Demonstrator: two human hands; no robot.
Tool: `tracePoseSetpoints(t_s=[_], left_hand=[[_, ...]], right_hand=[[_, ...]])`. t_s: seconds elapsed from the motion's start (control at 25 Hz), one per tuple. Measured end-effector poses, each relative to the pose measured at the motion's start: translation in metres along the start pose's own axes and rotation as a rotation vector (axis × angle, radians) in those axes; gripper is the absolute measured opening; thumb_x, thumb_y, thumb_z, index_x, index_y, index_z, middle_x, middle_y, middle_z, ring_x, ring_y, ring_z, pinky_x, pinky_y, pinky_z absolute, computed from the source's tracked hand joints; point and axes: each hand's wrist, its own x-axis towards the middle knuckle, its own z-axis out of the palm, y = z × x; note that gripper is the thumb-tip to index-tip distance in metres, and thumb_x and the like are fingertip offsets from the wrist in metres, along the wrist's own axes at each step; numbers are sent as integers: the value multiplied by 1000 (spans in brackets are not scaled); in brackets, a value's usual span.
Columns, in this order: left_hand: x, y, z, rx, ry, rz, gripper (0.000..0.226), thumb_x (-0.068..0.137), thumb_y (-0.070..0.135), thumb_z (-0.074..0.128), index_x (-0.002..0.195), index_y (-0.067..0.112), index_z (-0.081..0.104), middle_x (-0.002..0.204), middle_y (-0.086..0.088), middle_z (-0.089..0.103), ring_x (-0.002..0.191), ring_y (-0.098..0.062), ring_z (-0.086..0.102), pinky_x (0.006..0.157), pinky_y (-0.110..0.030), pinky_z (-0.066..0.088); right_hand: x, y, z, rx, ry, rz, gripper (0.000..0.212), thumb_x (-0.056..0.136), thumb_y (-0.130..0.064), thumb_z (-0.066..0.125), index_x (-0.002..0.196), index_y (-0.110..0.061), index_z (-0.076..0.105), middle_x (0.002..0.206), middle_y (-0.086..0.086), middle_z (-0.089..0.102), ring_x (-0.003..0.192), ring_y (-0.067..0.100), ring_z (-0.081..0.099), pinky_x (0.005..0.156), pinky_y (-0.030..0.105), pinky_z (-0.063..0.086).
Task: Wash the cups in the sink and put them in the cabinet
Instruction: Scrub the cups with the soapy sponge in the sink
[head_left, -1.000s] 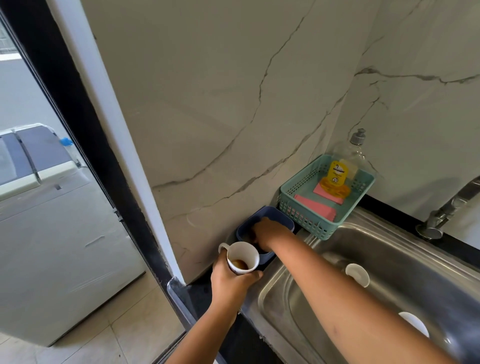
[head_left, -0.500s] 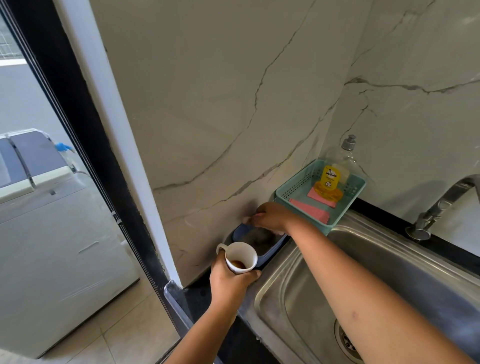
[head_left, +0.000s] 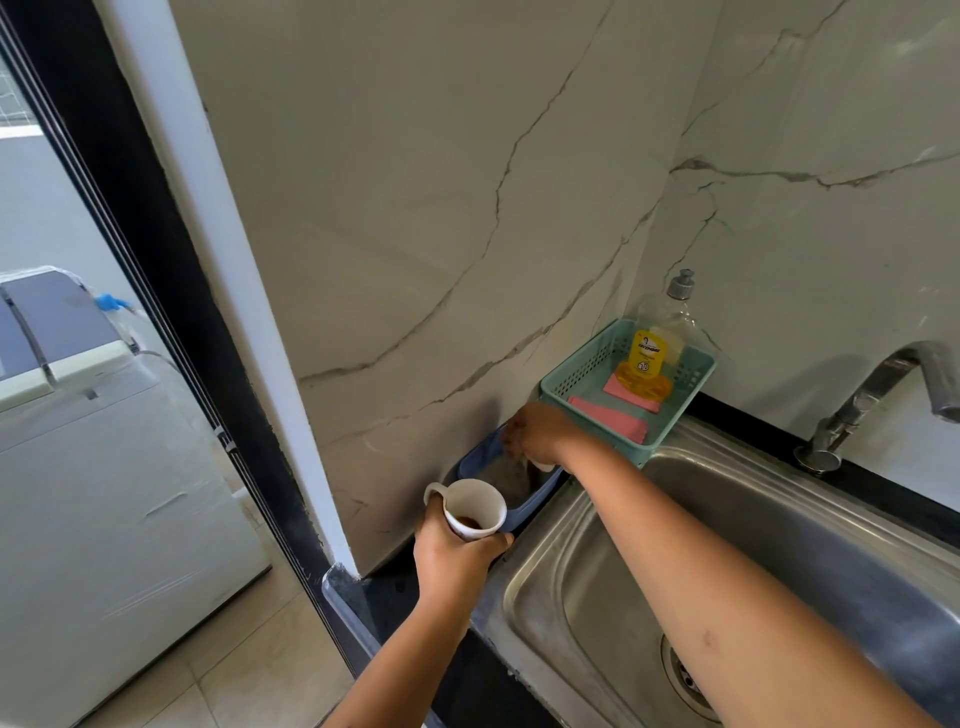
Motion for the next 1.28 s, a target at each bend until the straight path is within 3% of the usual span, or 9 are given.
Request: tracePoseSetpoints(t_s=[0.12, 0.28, 0.44, 0.6, 0.8, 0.88, 0.96, 1.12, 1.28], left_hand=[[-1, 1, 1, 13, 3, 2, 63, 60, 4, 86, 111, 19, 51, 107, -5, 59, 101, -23, 58, 77, -26, 47], [-1, 4, 2, 29, 12, 4, 66, 60, 4, 85, 115, 17, 51, 109, -5, 58, 101, -22, 57, 76, -24, 48], [-6, 10, 1, 62, 14, 52, 63, 60, 5, 85, 112, 17, 51, 107, -4, 58, 99, -22, 58, 76, -27, 49], [-10, 22, 2, 131, 27, 154, 57, 58, 11, 86, 102, 20, 51, 102, -2, 57, 94, -21, 58, 77, -34, 51], [-6, 46, 15, 217, -27, 289, 52, 58, 18, 86, 96, 21, 51, 100, -3, 58, 92, -22, 58, 75, -39, 51], [4, 58, 28, 292, -72, 370, 53, 58, 20, 86, 100, 15, 53, 101, -5, 59, 93, -24, 58, 76, -38, 51], [12, 69, 45, 334, -149, 434, 55, 58, 21, 85, 102, 13, 53, 101, -7, 58, 94, -26, 57, 77, -36, 49], [14, 83, 83, 387, -358, 578, 53, 61, 19, 85, 99, 17, 48, 100, -2, 54, 95, -24, 55, 71, -26, 39], [2, 87, 118, 460, -468, 629, 69, 61, 20, 87, 118, 12, 49, 109, 5, 45, 103, -13, 47, 80, -21, 36]], right_hand=[[-4, -5, -2, -41, 21, -10, 24, 92, -10, 49, 108, -3, 65, 91, 8, 56, 84, 20, 51, 76, 31, 46], [-11, -7, 0, -55, 51, -6, 26, 91, 1, 48, 66, -6, 52, 73, 7, 50, 81, 19, 48, 62, 27, 36], [-12, -2, 2, 126, 45, -20, 21, 91, 3, 47, 100, 5, 65, 99, 16, 63, 88, 25, 57, 67, 27, 38], [-30, 6, -4, 858, 27, 58, 11, 94, -5, 49, 103, -9, 54, 77, 6, 60, 62, 13, 52, 49, 23, 38], [-61, 42, -23, 1295, 99, 36, 69, 76, 27, 45, 128, -17, 42, 114, 13, 58, 95, 24, 59, 65, 32, 44], [-77, 54, -32, 1436, 178, 35, 63, 79, 25, 44, 131, -12, 43, 118, 15, 61, 103, 26, 61, 70, 33, 50], [-98, 66, -43, 1546, 325, 29, 45, 88, 15, 44, 128, -4, 49, 105, 12, 66, 94, 22, 64, 68, 34, 53], [-142, 89, -60, 1647, 532, 167, 13, 98, -12, 46, 101, -14, 59, 90, 7, 64, 83, 21, 60, 67, 36, 48], [-165, 108, -54, 1350, 892, 222, 9, 98, -22, 49, 101, -17, 56, 101, 9, 62, 88, 23, 59, 76, 35, 47]])
